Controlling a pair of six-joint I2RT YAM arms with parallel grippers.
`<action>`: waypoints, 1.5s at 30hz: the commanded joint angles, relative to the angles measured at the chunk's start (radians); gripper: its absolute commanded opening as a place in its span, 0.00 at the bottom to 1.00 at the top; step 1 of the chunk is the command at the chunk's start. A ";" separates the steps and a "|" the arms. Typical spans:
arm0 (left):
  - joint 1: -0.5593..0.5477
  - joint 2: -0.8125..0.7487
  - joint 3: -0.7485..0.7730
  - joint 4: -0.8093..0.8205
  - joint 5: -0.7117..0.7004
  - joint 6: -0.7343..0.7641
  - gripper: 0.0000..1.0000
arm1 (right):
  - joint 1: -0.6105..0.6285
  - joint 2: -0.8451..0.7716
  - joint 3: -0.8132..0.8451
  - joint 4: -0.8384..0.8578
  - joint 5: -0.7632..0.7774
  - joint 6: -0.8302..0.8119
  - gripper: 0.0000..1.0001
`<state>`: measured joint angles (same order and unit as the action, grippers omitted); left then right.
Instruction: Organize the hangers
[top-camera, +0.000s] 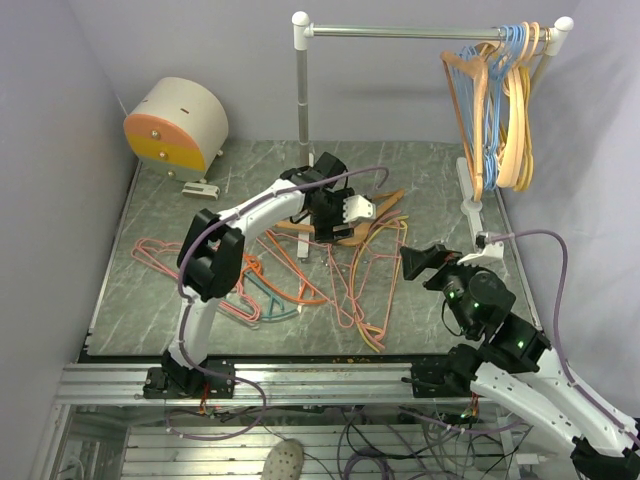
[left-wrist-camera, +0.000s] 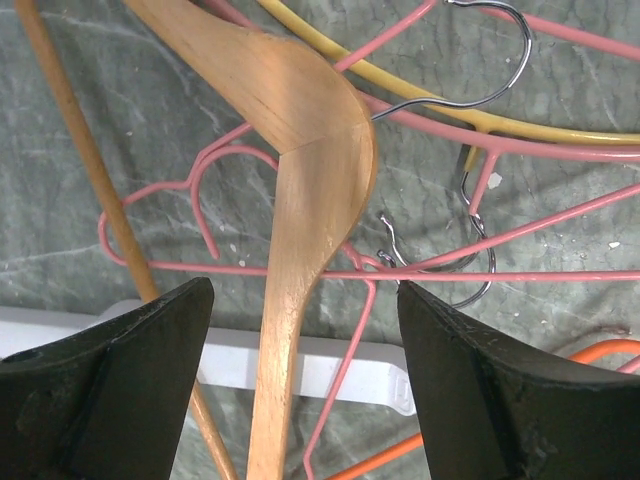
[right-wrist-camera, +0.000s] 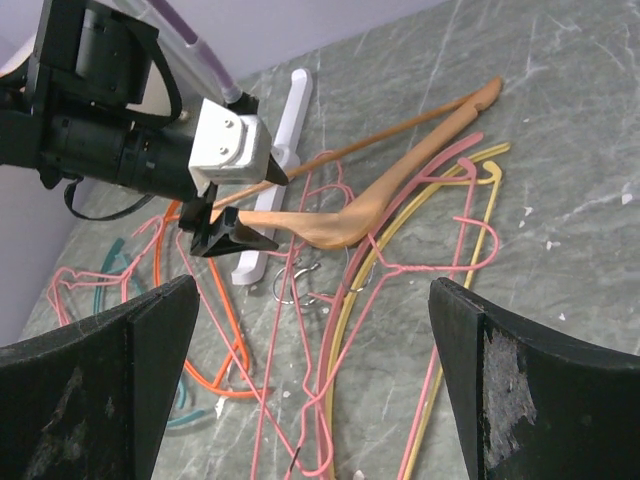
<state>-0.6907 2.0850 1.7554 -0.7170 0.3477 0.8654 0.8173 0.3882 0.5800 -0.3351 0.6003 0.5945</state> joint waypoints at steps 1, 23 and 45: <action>0.006 0.074 0.118 -0.155 0.052 0.055 0.85 | -0.002 -0.020 0.012 -0.053 0.032 0.017 1.00; 0.076 0.254 0.299 -0.295 0.030 0.120 0.73 | -0.002 0.001 -0.009 -0.015 0.022 0.023 1.00; 0.061 0.267 0.243 -0.253 0.001 0.085 0.37 | -0.003 0.012 -0.030 0.022 0.005 0.026 1.00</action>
<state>-0.6193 2.3669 2.0052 -0.9756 0.3477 0.9508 0.8173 0.3973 0.5629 -0.3477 0.6056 0.6163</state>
